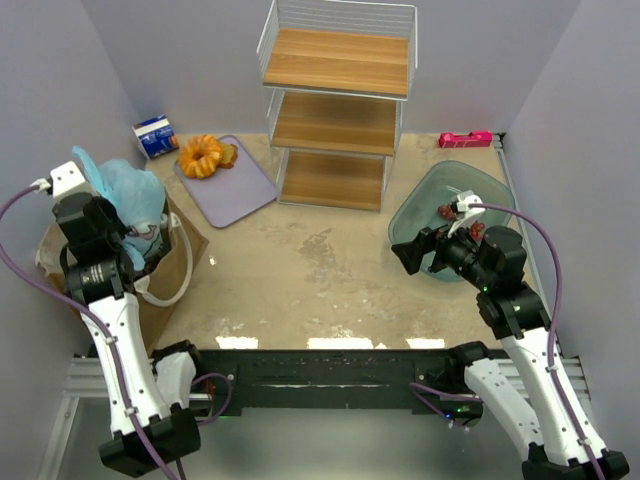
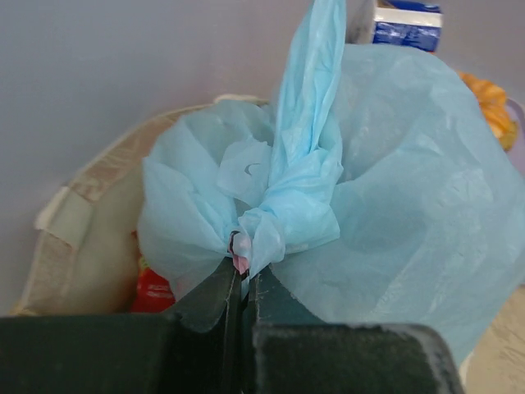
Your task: Place the mixed food into the grocery bags and tie them
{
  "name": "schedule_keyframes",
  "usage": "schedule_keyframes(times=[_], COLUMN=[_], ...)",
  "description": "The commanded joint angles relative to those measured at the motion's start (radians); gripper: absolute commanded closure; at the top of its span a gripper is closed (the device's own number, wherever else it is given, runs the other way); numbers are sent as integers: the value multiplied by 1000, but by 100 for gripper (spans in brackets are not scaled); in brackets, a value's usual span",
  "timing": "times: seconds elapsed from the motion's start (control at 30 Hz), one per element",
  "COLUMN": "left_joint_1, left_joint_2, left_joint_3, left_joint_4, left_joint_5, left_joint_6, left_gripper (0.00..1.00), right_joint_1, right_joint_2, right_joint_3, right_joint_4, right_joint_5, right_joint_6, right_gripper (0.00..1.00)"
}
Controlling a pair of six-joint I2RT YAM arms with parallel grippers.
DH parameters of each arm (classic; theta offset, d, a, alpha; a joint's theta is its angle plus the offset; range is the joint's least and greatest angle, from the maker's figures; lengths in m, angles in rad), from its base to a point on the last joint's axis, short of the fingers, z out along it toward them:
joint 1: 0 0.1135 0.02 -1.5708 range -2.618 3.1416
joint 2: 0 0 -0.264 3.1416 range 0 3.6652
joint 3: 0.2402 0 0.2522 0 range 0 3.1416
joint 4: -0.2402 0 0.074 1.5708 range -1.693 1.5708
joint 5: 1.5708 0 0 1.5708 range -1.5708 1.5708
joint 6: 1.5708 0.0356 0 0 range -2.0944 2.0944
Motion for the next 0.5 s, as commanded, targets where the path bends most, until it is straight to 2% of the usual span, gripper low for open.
schedule_keyframes(times=[0.0, 0.1, 0.27, 0.37, 0.47], left_joint_1=[4, 4, 4, 2, 4], left_joint_2=[-101, -157, -282, -314, -346], left_joint_3=[-124, -202, -345, -397, -393], left_joint_4=[163, 145, 159, 151, 149], left_joint_5=[185, 48, -43, -138, -160], left_joint_6=[-171, -229, -355, -376, -337], left_gripper=[100, 100, 100, 100, 99], right_joint_1=[1, -1, -1, 1, -1], right_joint_2=[-21, -27, -33, -41, -43], right_joint_3=[-3, -6, -7, -6, -6], right_joint_4=[0, 6, 8, 8, 9], right_joint_5=[18, 16, 12, 4, 1], right_joint_6=[-6, -3, -3, -3, -3], right_gripper=[1, 2, 1, 1, 1])
